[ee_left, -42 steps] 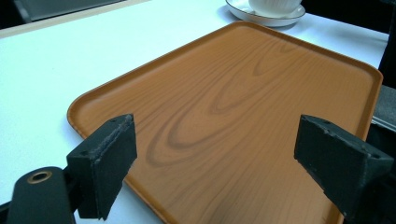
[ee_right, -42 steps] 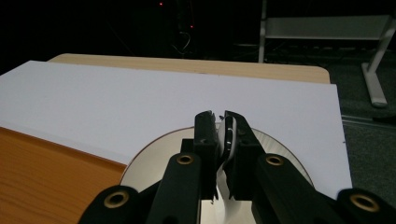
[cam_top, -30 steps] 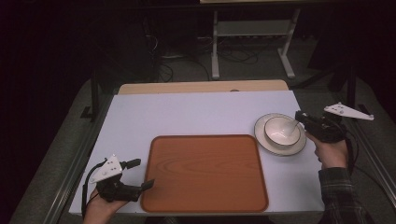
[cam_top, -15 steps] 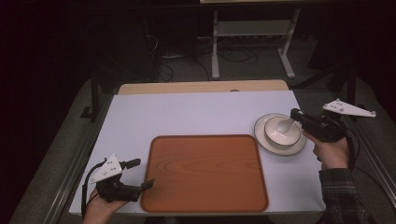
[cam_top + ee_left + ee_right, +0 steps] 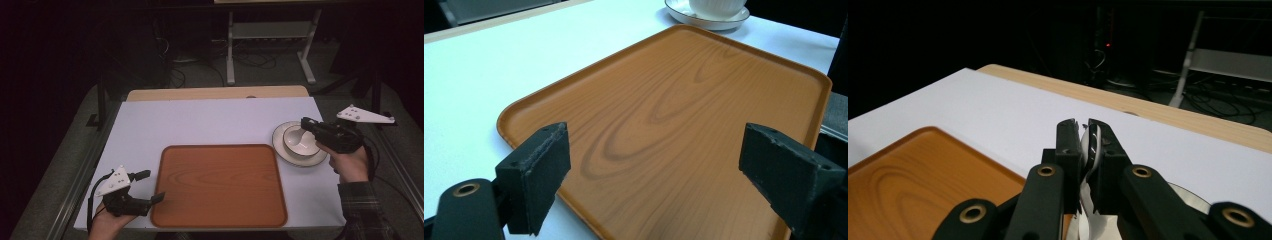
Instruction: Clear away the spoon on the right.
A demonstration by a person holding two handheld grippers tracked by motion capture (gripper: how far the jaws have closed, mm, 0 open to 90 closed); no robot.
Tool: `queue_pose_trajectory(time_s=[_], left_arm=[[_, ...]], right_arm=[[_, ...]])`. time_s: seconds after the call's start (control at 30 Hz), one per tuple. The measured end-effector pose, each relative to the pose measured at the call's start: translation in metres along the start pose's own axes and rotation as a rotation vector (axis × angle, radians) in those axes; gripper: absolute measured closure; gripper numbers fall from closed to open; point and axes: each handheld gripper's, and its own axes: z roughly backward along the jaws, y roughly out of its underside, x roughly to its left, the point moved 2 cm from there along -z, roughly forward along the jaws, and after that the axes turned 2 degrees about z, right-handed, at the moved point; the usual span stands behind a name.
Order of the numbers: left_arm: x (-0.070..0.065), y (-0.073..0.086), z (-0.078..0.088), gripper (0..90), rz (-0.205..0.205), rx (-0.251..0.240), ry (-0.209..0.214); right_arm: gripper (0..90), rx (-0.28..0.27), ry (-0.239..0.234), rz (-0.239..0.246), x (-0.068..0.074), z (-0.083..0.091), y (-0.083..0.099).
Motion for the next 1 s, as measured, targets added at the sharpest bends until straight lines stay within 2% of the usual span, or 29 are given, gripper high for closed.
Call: queue_pose_trajectory(time_s=[0.3, 0.57, 1.0], left_arm=[[0.0, 0.0, 0.0, 12.9, 0.0, -0.001, 0.001], [0.0, 0.0, 0.0, 12.9, -0.001, 0.0, 0.0], [0.0, 0.0, 0.0, 12.9, -0.001, 0.0, 0.002]], right_arm=[[83.3, 0.031, -0.093, 0.052, 0.021, -0.009, -0.003], [83.3, 0.082, -0.172, 0.102, 0.038, -0.018, -0.001], [83.3, 0.22, -0.292, 0.166, 0.066, -0.049, 0.019]])
